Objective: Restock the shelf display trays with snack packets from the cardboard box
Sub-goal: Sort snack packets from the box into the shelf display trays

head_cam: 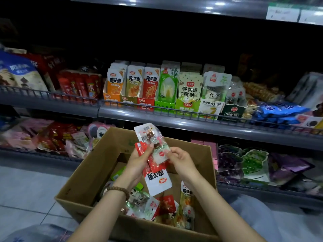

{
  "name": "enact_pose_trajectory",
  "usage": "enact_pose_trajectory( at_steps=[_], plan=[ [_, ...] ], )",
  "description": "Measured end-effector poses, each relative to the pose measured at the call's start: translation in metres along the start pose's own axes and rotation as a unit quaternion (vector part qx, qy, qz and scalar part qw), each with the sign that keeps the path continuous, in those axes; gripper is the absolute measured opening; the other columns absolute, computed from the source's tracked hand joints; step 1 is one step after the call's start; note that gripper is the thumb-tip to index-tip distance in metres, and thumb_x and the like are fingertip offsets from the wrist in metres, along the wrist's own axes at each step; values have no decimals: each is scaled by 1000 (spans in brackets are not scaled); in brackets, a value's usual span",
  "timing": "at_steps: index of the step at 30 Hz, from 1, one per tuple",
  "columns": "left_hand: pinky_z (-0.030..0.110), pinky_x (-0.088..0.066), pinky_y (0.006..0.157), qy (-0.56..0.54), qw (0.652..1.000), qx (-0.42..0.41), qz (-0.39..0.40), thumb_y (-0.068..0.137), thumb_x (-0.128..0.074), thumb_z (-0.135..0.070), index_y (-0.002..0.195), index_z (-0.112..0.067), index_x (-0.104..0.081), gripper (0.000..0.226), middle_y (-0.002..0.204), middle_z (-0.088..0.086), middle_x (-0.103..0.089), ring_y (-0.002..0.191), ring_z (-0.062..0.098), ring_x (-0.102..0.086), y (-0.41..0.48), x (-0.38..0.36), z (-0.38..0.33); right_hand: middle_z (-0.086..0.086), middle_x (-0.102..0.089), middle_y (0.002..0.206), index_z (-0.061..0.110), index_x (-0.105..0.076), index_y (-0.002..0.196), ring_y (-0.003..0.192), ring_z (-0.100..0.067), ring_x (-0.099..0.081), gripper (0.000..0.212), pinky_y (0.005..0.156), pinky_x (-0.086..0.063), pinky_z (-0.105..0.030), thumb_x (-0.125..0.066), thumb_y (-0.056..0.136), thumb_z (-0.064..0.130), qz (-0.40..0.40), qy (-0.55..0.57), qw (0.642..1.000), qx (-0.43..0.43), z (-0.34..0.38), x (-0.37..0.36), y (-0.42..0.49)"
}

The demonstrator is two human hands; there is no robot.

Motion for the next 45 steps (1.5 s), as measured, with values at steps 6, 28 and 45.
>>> enact_pose_trajectory(
  at_steps=[6,28,45],
  plan=[
    [32,-58,65,22,1000,-1,-19,86,-66,-21,104,-13,-60,21,92,10,-72,75,21,-71,15,-1,-18,-10,-68,89,11,-56,96,71,-17,-65,4,62,-56,-22,-53,94,12,53,-44,996,-53,0,30,-3],
    [29,-54,69,134,988,-33,71,84,-68,-13,99,-21,-56,21,98,1,-69,84,16,-67,72,-185,-6,-16,-63,118,8,-41,133,92,-22,-70,63,73,-58,-22,-71,77,4,-210,185,960,26,58,249,9],
    [29,-54,72,190,974,-70,105,84,-67,-12,97,-22,-53,22,97,0,-67,86,16,-66,108,-217,-30,-1,-59,110,19,-52,118,103,-20,-59,50,89,-47,-25,-74,76,2,-106,-380,885,248,234,293,130]
  ],
)
Point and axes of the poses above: each hand's wrist, its own y-axis towards the middle knuckle, its own x-axis out of the back of the hand, z = x × y, the point moved 10 cm from there along y, towards the middle knuckle
